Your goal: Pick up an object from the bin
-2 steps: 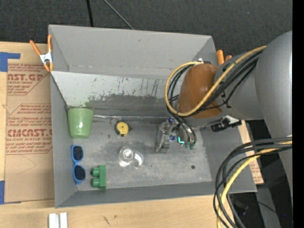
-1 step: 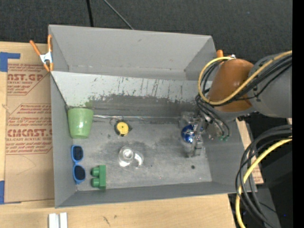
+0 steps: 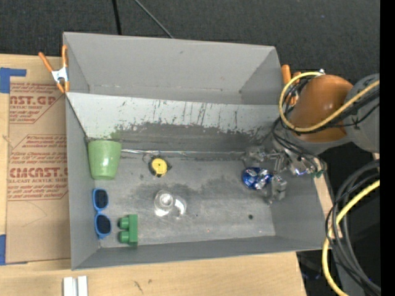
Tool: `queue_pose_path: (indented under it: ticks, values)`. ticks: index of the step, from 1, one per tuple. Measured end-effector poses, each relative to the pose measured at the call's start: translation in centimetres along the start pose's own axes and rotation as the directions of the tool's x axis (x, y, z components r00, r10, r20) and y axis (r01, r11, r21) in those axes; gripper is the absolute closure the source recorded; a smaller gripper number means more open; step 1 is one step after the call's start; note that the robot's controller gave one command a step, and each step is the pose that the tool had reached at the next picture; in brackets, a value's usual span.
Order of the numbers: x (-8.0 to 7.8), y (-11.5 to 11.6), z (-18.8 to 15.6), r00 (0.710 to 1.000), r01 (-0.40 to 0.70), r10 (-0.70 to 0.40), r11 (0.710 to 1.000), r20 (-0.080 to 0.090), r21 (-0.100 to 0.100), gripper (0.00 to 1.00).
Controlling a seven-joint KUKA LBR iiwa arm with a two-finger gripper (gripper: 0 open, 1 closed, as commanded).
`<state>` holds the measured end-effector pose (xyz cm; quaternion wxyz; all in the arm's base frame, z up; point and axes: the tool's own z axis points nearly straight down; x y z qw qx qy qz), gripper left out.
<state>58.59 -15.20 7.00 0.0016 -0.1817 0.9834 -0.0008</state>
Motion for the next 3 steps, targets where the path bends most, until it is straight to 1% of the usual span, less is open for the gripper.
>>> queue_pose_path:
  ticks: [1, 2, 3]
  values:
    - [-0.1, 0.2, 0.0, 1.000, 0.000, 0.000, 1.000, 0.001, -0.003, 1.00]
    - [0.2, 1.3, -12.7, 1.000, 0.004, -0.004, 1.000, 0.007, 0.003, 1.00]
    - [0.3, 1.2, -19.9, 1.000, -0.001, 0.001, 1.000, 0.007, 0.004, 1.00]
